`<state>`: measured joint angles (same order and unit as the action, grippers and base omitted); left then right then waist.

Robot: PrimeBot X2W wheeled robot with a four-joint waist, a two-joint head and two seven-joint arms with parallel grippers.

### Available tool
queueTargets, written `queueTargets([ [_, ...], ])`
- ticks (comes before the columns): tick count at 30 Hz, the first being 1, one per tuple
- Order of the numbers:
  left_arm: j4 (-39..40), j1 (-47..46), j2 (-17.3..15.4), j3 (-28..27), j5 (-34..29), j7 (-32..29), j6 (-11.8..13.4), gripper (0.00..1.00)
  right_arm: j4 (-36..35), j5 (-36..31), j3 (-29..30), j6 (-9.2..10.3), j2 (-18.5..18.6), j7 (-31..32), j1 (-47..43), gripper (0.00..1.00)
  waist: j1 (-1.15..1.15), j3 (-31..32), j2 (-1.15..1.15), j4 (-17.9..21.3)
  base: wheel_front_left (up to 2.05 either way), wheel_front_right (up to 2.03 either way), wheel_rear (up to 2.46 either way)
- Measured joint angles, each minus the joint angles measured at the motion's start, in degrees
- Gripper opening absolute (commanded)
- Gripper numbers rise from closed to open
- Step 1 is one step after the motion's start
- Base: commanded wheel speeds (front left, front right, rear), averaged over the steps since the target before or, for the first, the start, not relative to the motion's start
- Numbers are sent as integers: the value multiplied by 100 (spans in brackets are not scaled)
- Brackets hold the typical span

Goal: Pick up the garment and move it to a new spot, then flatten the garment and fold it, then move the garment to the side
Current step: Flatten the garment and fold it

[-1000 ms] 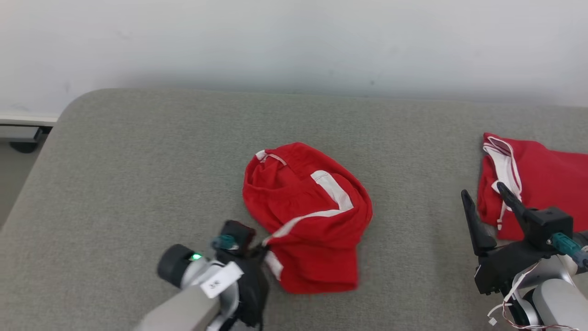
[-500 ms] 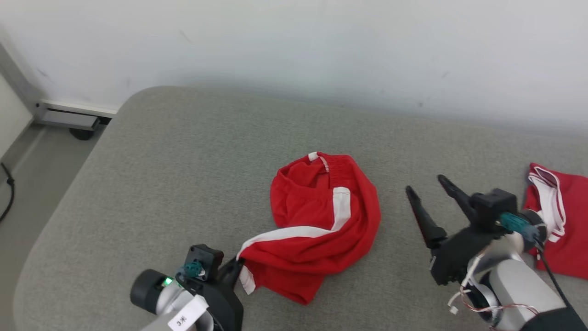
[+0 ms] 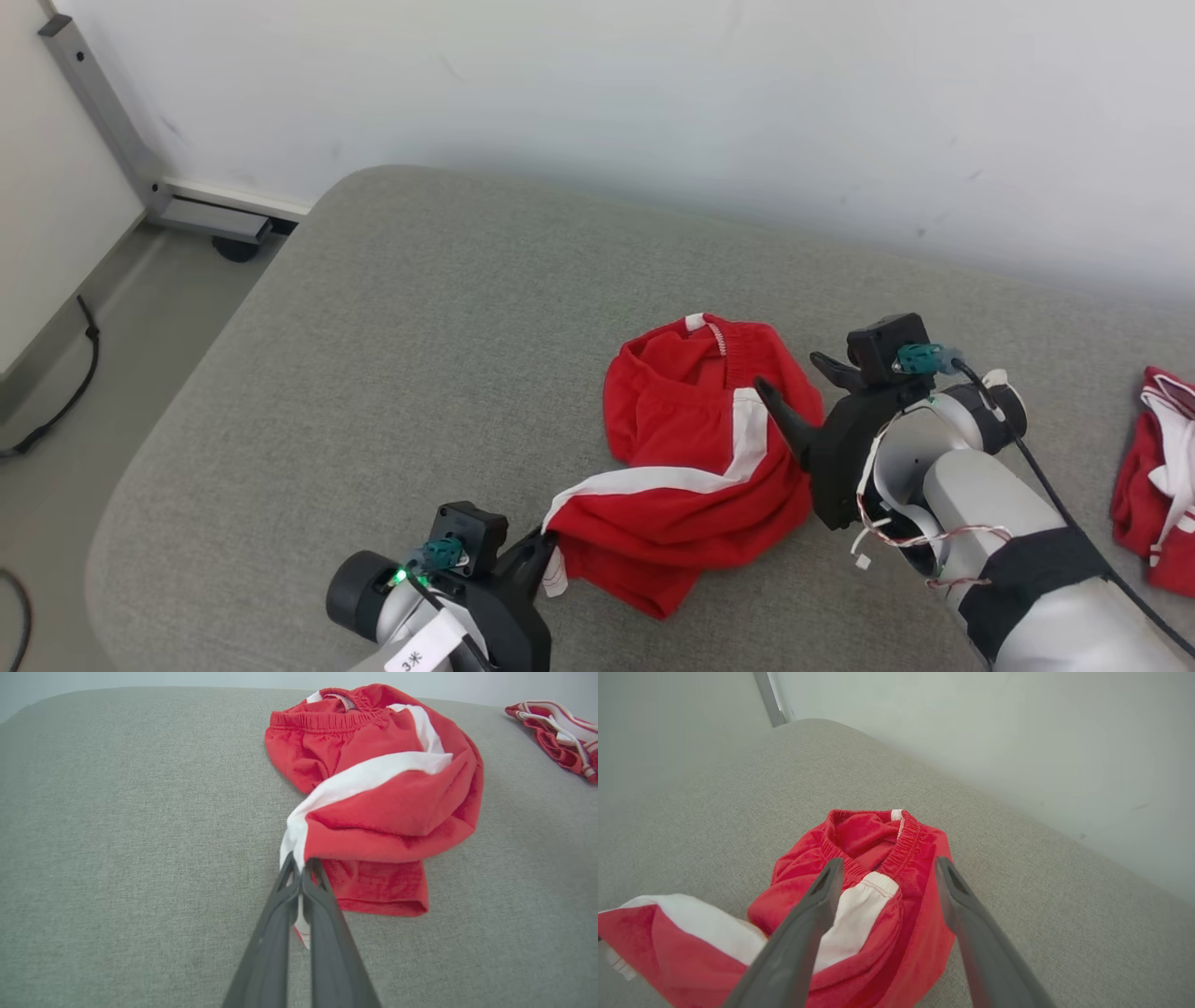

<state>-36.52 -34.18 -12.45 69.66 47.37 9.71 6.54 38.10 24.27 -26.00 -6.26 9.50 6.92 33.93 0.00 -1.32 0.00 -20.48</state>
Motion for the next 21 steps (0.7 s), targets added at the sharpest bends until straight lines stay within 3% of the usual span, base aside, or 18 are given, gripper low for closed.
queueTargets([
  [19, 158, -31, 272, 41, -37, -3, 0, 0, 1773, 302, -120, -80, -265, 627, 678, 100, 1, -330, 0, -508, 0, 0, 0],
  [20, 164, -34, 280, 37, -37, -2, 0, 0, 1816, 302, -146, -80, -270, 635, 683, 86, 1, -344, 0, -515, 0, 0, 0],
  [21, 168, -34, 283, 33, -37, -2, 0, 0, 1851, 305, -167, -81, -279, 654, 693, 22, 1, -358, 0, -520, 0, 0, 0],
])
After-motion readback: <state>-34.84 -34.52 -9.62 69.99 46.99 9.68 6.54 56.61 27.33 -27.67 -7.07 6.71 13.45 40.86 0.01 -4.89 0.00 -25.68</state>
